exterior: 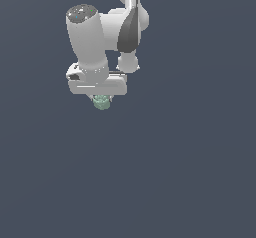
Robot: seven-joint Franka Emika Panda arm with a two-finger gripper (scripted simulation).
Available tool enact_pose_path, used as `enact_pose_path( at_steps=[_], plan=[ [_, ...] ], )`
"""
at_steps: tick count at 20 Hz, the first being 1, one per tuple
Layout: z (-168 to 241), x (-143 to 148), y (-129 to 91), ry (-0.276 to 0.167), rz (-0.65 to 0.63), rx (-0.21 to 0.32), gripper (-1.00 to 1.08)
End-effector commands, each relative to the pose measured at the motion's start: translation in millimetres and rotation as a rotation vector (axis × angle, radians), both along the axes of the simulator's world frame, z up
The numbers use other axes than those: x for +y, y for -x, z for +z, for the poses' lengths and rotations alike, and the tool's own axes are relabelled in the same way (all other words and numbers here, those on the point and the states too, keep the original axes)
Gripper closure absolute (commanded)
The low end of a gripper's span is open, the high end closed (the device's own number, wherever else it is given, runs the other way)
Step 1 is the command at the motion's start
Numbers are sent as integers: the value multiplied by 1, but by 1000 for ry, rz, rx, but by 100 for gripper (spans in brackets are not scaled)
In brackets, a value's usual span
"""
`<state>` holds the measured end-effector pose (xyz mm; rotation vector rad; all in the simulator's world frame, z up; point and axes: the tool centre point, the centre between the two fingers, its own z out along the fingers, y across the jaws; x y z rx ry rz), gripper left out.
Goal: Pick up the object and move it to a goal position.
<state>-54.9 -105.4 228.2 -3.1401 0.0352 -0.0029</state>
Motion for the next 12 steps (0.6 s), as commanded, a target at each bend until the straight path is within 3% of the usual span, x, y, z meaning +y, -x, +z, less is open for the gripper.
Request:
enact_pose_path(
  at_steps=[1, 12],
  plan=[
    [15, -9, 2, 0, 1, 1, 108],
    [35, -21, 2, 1, 1, 2, 108]
  ],
)
